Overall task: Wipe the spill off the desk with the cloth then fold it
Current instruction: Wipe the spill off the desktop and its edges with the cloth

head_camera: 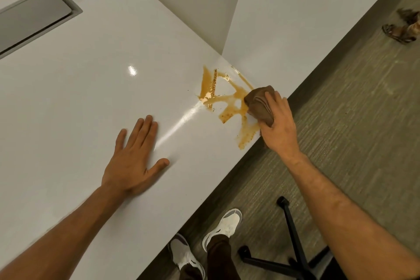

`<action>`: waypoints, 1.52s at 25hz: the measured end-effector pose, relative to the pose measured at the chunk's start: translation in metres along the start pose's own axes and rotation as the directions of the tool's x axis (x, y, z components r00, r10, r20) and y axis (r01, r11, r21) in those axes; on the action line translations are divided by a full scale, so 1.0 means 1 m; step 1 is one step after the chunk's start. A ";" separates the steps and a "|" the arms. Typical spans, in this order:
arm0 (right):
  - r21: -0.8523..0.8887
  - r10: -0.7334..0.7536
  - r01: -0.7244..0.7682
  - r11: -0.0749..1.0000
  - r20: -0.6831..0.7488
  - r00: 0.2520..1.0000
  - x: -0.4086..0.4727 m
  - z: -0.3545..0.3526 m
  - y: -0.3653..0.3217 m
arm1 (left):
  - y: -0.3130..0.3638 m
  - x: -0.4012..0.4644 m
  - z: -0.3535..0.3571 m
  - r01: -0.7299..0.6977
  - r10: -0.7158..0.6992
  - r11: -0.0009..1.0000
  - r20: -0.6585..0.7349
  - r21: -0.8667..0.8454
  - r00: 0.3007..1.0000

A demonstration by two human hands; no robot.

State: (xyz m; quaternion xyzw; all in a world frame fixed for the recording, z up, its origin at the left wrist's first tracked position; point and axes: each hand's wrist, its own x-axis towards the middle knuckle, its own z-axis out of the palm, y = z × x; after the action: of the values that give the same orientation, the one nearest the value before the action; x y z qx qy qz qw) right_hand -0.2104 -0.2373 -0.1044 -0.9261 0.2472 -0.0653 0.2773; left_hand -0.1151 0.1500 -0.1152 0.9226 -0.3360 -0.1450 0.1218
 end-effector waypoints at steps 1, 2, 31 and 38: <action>0.015 -0.011 0.011 1.000 -0.007 1.000 -0.009 0.003 -0.002 | 0.000 0.000 0.000 0.000 0.000 1.000 -0.002 -0.002 1.000; 0.038 -0.025 0.025 0.999 -0.013 1.000 -0.021 0.008 -0.006 | 0.000 0.000 -0.001 0.000 0.000 1.000 -0.004 -0.005 1.000; -0.045 -0.323 0.330 0.943 0.114 0.939 -0.126 0.066 -0.110 | 0.001 -0.001 -0.003 0.006 -0.007 1.000 -0.016 -0.022 1.000; 0.490 -0.010 -0.027 0.871 0.072 0.997 -0.052 0.018 -0.102 | 0.001 -0.002 0.000 0.014 -0.014 0.999 -0.022 -0.033 1.000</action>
State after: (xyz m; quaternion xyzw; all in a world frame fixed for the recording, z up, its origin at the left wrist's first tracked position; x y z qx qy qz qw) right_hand -0.2081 -0.1289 -0.0632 -0.8261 0.2166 -0.0912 0.5121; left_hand -0.1170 0.1508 -0.1150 0.9243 -0.3257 -0.1413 0.1398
